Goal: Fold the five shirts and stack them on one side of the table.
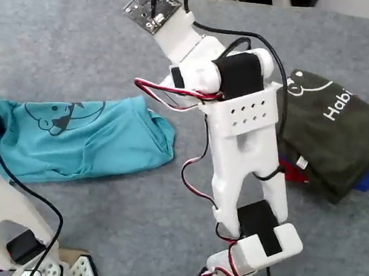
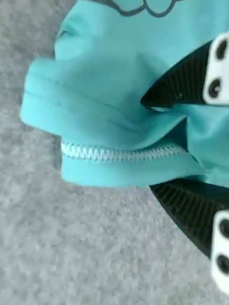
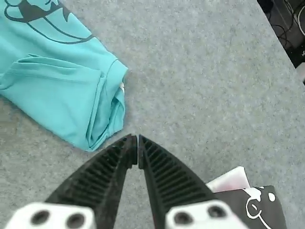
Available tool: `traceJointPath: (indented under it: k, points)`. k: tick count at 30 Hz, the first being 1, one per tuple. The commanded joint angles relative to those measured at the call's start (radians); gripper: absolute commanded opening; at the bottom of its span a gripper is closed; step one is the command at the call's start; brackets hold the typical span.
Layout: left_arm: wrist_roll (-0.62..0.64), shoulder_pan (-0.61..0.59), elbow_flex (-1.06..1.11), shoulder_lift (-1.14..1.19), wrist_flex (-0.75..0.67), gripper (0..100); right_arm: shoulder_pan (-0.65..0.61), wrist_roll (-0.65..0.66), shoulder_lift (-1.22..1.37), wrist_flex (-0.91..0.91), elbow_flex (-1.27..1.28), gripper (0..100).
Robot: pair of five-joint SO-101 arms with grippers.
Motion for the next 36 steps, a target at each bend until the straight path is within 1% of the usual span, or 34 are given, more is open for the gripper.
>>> traceJointPath:
  k: [1, 6, 9, 11, 13, 16, 19, 21, 26, 30, 33, 36]
  points:
    - [-0.008, 0.013, -0.01, -0.006, 0.0, 24, -0.012, -0.006, -0.044, 0.009, 0.018, 1.5]
    - [-0.002, -0.005, -0.019, 0.052, -0.058, 22, -0.012, -0.008, -0.044, 0.009, 0.047, 1.5]
    - [-0.009, -0.016, -0.019, 0.098, -0.103, 15, -0.012, -0.008, -0.044, 0.009, 0.044, 1.5]
    - [-0.009, -0.013, -0.025, 0.129, -0.104, 11, -0.012, -0.008, -0.044, 0.009, 0.044, 1.5]
    - [-0.009, -0.01, -0.062, 0.153, -0.077, 8, -0.012, -0.008, -0.044, 0.009, 0.044, 1.5]
    - [-0.011, -0.008, -0.157, 0.199, 0.008, 3, -0.012, -0.008, -0.044, 0.009, 0.044, 1.5]
    - [-0.054, -0.008, -0.26, 0.259, 0.094, 3, -0.012, -0.008, -0.044, 0.009, 0.044, 1.5]
    - [-0.057, -0.019, -0.354, 0.29, 0.144, 3, -0.012, -0.008, -0.044, 0.009, 0.044, 1.5]
    - [-0.057, -0.087, -0.65, 0.299, 0.278, 3, -0.012, -0.008, -0.044, 0.009, 0.044, 1.5]
    - [-0.061, -0.133, -0.751, 0.299, 0.281, 3, -0.012, -0.008, -0.044, 0.009, 0.042, 1.5]
    - [-0.063, -0.14, -0.756, 0.299, 0.281, 3, -0.012, -0.005, -0.044, 0.008, 0.042, 1.5]
    - [-0.058, -0.122, -0.733, 0.298, 0.281, 3, -0.008, -0.002, -0.044, 0.008, 0.045, 1.5]
